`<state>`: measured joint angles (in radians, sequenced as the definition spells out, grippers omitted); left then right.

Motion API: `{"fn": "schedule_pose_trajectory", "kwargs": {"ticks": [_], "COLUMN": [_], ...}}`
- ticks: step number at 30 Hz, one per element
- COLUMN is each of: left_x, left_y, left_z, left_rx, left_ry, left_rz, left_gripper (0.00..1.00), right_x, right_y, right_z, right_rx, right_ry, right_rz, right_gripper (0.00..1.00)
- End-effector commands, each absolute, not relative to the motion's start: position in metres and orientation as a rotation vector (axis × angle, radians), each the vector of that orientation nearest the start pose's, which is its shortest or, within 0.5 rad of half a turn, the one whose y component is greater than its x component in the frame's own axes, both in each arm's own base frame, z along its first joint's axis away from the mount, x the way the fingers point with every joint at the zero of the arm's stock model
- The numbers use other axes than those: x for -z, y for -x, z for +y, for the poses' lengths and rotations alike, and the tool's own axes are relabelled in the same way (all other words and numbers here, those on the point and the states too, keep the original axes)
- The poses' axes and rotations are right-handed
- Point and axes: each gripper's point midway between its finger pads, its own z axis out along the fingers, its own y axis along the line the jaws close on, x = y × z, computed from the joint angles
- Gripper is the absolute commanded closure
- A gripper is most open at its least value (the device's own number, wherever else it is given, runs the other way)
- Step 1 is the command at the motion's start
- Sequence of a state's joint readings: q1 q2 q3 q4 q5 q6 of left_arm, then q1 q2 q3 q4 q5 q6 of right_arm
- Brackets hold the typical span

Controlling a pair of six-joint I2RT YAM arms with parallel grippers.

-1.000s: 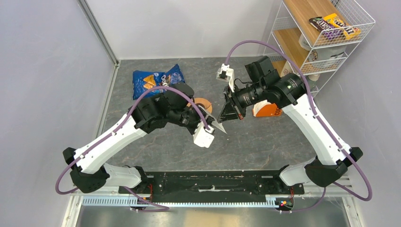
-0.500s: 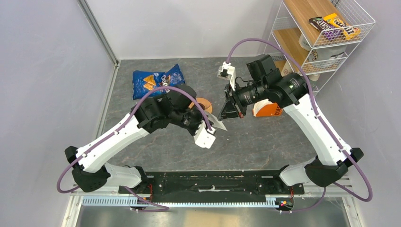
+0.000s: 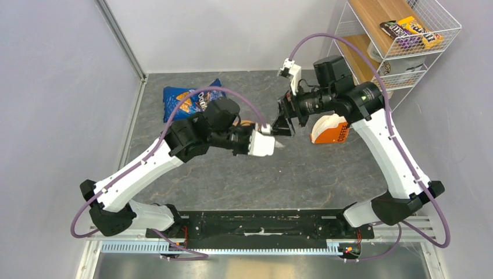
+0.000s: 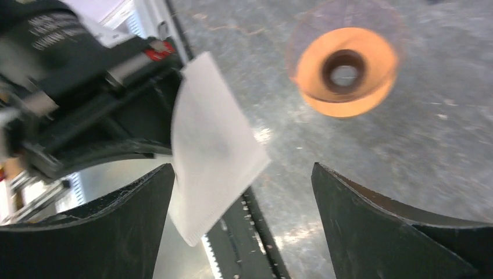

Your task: Place the coffee filter in the dripper

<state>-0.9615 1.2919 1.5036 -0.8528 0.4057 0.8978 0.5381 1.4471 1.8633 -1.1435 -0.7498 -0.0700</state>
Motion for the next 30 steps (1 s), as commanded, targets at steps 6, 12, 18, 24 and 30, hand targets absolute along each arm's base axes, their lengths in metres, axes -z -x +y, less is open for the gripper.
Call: {"fn": "schedule_pose_trajectory", "kwargs": {"ticks": [6, 12, 18, 24, 30], "left_x": [-0.413, -0.453, -0.462, -0.458, -0.45], "left_y": [-0.263, -0.302, -0.301, -0.297, -0.293], "left_z": [-0.299, -0.274, -0.286, -0.291, -0.298], "left_rx": [0.855, 1.1, 1.228, 1.28, 1.313], "left_ry": [-0.757, -0.375, -0.312, -0.3, -0.296], "left_rz": [1.675, 1.731, 1.74, 1.759, 1.779], "left_gripper": [0.98, 0.98, 0.98, 0.98, 0.98], "right_x": [-0.387, -0.395, -0.4, -0.403, -0.404], "right_y": [-0.292, -0.292, -0.31, -0.323, -0.326], "right_z": [0.197, 0.201, 0.221, 0.233, 0.246], "right_rx": [-0.577, -0.522, -0.333, -0.29, -0.296], "right_ry": [0.847, 0.905, 0.994, 1.038, 1.107], "right_rz": [1.816, 1.668, 1.551, 1.524, 1.504], "right_gripper": [0.03, 0.03, 0.03, 0.03, 0.03]}}
